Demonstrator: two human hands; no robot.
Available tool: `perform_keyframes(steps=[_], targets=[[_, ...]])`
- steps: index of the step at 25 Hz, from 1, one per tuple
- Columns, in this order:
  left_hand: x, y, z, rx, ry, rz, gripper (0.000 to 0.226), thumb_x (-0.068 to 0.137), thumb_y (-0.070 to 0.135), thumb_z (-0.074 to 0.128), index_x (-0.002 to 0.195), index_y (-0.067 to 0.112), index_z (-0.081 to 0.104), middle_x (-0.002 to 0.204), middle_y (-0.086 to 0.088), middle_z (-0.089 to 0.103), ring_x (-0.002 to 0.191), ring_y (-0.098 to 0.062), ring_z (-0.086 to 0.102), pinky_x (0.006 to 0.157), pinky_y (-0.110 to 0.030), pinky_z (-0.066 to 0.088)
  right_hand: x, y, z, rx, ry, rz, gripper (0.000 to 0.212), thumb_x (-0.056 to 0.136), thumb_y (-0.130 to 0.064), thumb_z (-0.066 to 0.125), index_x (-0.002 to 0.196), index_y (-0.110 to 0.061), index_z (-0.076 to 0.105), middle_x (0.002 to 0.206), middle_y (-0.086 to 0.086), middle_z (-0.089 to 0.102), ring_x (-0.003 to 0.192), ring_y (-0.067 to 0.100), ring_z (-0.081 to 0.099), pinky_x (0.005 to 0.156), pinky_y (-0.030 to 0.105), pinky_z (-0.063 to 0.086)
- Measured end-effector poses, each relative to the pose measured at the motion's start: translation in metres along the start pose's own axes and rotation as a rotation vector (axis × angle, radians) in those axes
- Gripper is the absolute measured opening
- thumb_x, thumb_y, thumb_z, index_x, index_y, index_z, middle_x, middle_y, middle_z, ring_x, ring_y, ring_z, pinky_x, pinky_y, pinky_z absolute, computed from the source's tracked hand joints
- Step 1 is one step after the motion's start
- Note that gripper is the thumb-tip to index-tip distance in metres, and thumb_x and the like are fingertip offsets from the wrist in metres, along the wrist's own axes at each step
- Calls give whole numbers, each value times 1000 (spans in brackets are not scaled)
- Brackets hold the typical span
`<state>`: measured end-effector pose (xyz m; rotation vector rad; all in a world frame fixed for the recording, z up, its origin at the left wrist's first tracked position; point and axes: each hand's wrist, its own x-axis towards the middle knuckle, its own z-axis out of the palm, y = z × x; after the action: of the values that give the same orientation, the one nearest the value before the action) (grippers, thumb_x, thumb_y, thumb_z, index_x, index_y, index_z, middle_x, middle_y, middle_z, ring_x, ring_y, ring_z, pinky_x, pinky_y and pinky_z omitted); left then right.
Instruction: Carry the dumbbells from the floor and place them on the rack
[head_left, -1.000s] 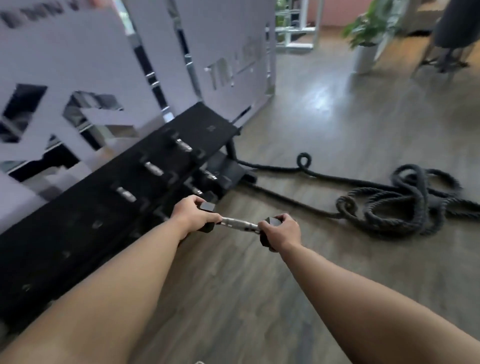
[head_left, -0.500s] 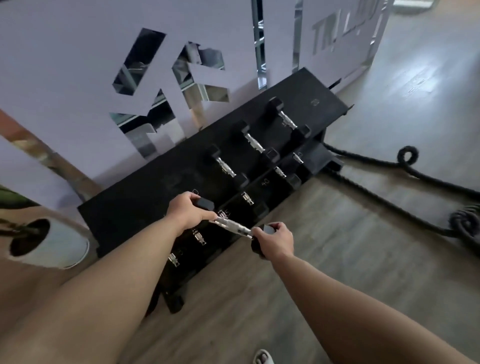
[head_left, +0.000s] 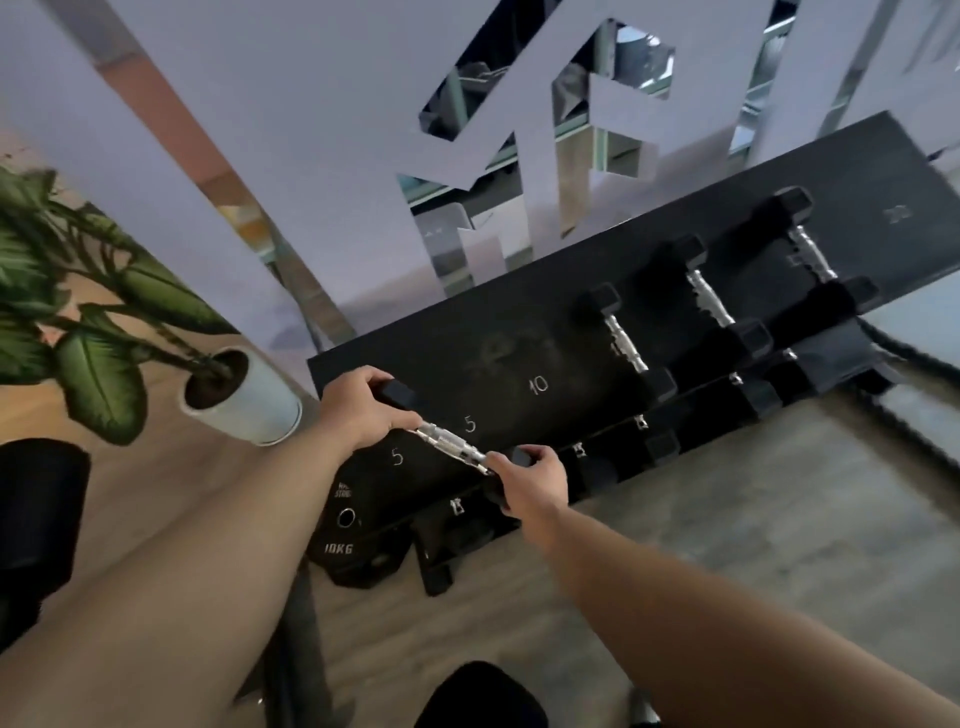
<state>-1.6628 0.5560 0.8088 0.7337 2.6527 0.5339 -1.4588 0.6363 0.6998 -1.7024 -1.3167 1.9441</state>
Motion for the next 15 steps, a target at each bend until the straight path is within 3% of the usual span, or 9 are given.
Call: perform_keyframes(steps=[3, 7, 10, 15], targets=[[44, -38, -17, 56, -34, 33, 71, 56, 37, 101, 119, 29, 68, 110, 4, 65, 100, -17, 59, 83, -35, 53, 5, 4, 64, 52, 3, 59, 63, 71, -47, 87, 125, -28, 62, 114, -4, 62, 79, 10, 67, 55, 28, 57], [109, -85, -15, 122, -137, 190, 73, 59, 36, 100, 123, 24, 68, 113, 1, 66, 100, -19, 62, 83, -34, 55, 30, 21, 139, 35, 86, 77, 70, 79, -40, 88, 140, -22, 59, 116, -5, 61, 79, 2, 58, 52, 12, 45], [153, -118, -7, 207, -219, 311, 74, 63, 36, 98, 128, 23, 66, 112, 4, 61, 100, -17, 60, 82, -33, 53, 44, 44, 194, 19, 137, 146, 74, 81, -39, 88, 145, -19, 56, 125, -1, 61, 88, 8, 61, 69, 16, 49], [213, -150, 19, 295, -373, 435, 77, 68, 31, 96, 136, 17, 62, 124, -1, 63, 112, -21, 63, 95, -37, 55, 65, 73, 261, 10, 180, 258, 72, 82, -42, 87, 143, -18, 58, 120, 0, 67, 78, 8, 69, 59, 17, 53]])
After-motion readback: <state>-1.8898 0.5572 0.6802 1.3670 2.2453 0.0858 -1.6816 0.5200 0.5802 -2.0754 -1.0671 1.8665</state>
